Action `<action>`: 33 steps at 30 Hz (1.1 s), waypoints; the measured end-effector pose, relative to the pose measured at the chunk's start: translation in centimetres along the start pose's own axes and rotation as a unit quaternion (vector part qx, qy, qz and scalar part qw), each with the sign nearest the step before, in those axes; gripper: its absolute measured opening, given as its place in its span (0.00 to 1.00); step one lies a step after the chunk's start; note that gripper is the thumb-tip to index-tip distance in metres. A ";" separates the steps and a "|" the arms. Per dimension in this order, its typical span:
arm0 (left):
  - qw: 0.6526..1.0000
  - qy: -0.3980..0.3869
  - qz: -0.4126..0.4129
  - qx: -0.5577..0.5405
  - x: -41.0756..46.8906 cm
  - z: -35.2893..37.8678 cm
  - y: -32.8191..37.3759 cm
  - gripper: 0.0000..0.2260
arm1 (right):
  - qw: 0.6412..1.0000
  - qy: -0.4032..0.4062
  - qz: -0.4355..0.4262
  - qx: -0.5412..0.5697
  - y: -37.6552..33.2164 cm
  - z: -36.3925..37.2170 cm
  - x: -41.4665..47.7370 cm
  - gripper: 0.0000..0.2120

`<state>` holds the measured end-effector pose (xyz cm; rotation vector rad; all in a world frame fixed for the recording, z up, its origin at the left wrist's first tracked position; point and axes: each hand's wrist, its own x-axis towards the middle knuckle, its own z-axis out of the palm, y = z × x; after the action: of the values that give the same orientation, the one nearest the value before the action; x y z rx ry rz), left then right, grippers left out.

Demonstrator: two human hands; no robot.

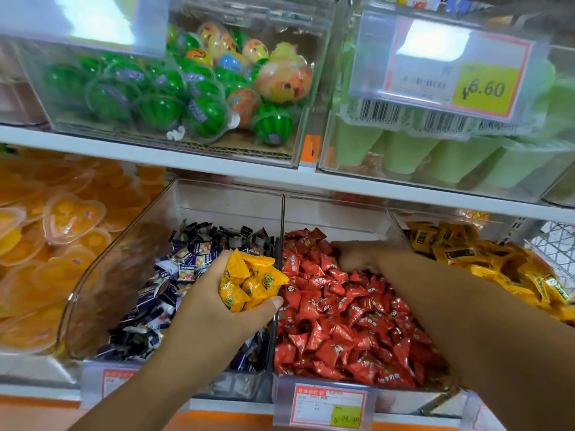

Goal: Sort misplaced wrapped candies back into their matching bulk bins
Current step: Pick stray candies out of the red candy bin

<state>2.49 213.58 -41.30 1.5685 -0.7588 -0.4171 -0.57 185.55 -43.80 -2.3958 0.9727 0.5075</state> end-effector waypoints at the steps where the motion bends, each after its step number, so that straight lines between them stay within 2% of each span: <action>1: 1.000 0.000 0.003 -0.002 0.0 0.1 0.0 0.21 | 1.000 0.006 -0.008 0.029 0.0 0.0 -0.2 0.26; 5: 1.000 0.006 0.013 -0.002 0.0 0.2 0.2 0.21 | 0.989 0.041 -0.017 0.142 -0.2 -2.1 -2.2 0.21; 7: 1.000 0.012 0.013 -0.007 0.0 0.2 0.1 0.21 | 0.980 0.073 -0.036 0.182 -0.2 -3.6 -3.6 0.23; 9: 1.000 0.016 0.009 -0.004 0.0 0.2 0.0 0.21 | 0.970 0.080 -0.058 0.221 -0.3 -4.6 -5.2 0.28; 12: 1.000 0.019 0.002 -0.002 0.0 0.1 0.0 0.21 | 0.958 0.054 -0.118 0.255 -0.4 -5.1 -7.0 0.34; 14: 1.000 0.017 0.009 0.000 -0.1 0.1 -0.1 0.20 | 0.960 0.001 -0.136 0.245 -0.7 -5.3 -7.9 0.30; 18: 1.000 0.014 0.019 0.009 -0.4 0.2 0.2 0.20 | 0.967 -0.071 -0.132 0.205 -0.4 -5.8 -8.0 0.24; 20: 1.000 0.012 0.018 0.014 -0.3 0.2 0.2 0.20 | 0.973 -0.040 -0.105 0.200 0.0 -5.9 -7.5 0.17; 22: 1.000 0.012 0.013 0.014 -0.2 0.3 0.1 0.20 | 0.990 0.001 -0.075 0.124 0.4 -5.9 -7.1 0.14; 23: 1.000 0.012 0.010 0.015 -0.1 0.2 0.2 0.20 | 0.996 -0.011 -0.059 0.070 0.6 -5.8 -6.8 0.18; 26: 1.000 0.013 0.011 0.020 -0.2 0.3 0.5 0.21 | 0.990 -0.134 -0.013 -0.043 -0.2 -4.7 -6.3 0.41; 27: 1.000 0.011 0.012 0.020 -0.2 0.4 0.6 0.21 | 0.984 -0.157 -0.012 -0.090 -0.7 -4.1 -5.8 0.44; 29: 1.000 0.011 0.011 0.019 -0.1 0.3 0.4 0.22 | 0.975 -0.128 -0.020 -0.182 -1.2 -3.0 -4.9 0.41; 31: 1.000 0.008 0.004 0.013 0.0 0.2 0.1 0.21 | 0.978 -0.066 -0.041 -0.195 -1.0 -2.9 -4.4 0.33; 33: 1.000 0.004 0.005 0.011 0.1 0.1 -0.3 0.21 | 0.978 -0.004 -0.065 -0.199 -0.2 -3.7 -4.8 0.33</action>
<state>2.52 213.45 -41.59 1.5848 -0.7662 -0.3963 -3.17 186.12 -38.36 -2.7854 0.7580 0.7171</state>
